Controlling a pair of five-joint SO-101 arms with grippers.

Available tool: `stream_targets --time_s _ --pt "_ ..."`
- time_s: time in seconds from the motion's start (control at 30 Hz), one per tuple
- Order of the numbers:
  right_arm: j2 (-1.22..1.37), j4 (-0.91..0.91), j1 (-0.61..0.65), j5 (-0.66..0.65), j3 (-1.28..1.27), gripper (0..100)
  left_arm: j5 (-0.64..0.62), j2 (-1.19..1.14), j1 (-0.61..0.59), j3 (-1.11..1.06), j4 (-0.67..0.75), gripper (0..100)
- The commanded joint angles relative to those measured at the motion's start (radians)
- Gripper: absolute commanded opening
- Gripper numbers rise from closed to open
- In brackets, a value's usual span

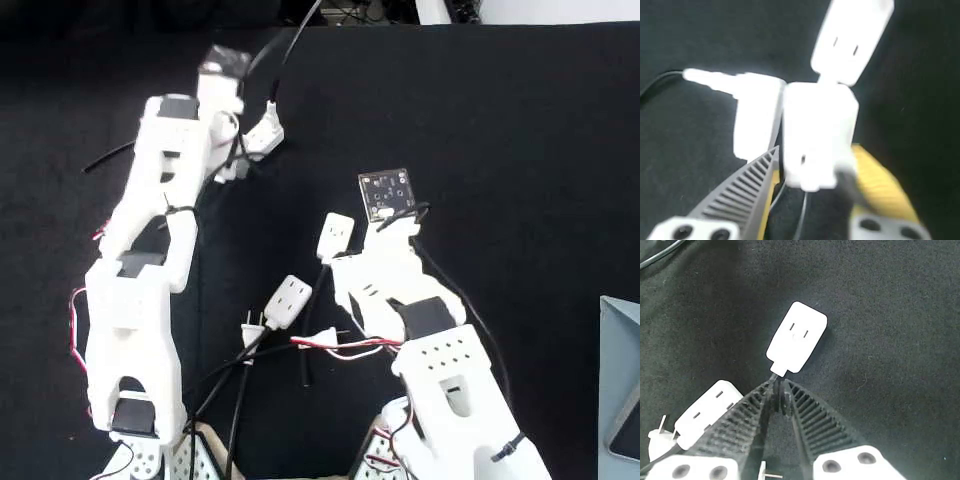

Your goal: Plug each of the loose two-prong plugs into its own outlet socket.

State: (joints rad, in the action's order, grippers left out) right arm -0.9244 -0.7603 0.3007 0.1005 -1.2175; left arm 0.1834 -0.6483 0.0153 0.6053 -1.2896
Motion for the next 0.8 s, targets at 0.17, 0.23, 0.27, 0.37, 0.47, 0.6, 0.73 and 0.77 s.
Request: stream_targets --time_s 0.17,0.23,0.27,0.37,0.47,0.6,0.73,0.77 --pt "-0.015 0.012 -0.012 -0.015 0.005 1.1 -0.034 0.005 -0.005 0.394 -0.301 28" --pt "-0.015 0.011 -0.012 -0.031 0.004 1.1 -0.034 0.014 -0.013 0.417 -0.345 28" --pt "-0.015 0.009 -0.012 -0.031 0.004 1.1 -0.034 0.015 -0.016 0.426 -0.37 28" --pt "-0.015 0.0 -0.012 -0.054 0.004 1.1 -0.037 0.015 -0.021 0.492 -0.465 26" --pt "-0.016 -0.087 -0.012 -0.127 0.036 1.1 -0.037 0.017 -0.038 0.466 -0.473 15" --pt "-0.016 -0.267 -0.012 -0.206 0.133 1.5 -0.015 0.058 -0.07 0.387 -0.473 5" --pt "-0.016 -0.359 0.005 -0.276 0.179 3.8 -0.002 0.16 -0.093 0.332 -0.471 3" --pt "-0.016 -0.373 0.021 -0.295 0.179 3.9 -0.003 0.196 -0.102 0.315 -0.471 3"
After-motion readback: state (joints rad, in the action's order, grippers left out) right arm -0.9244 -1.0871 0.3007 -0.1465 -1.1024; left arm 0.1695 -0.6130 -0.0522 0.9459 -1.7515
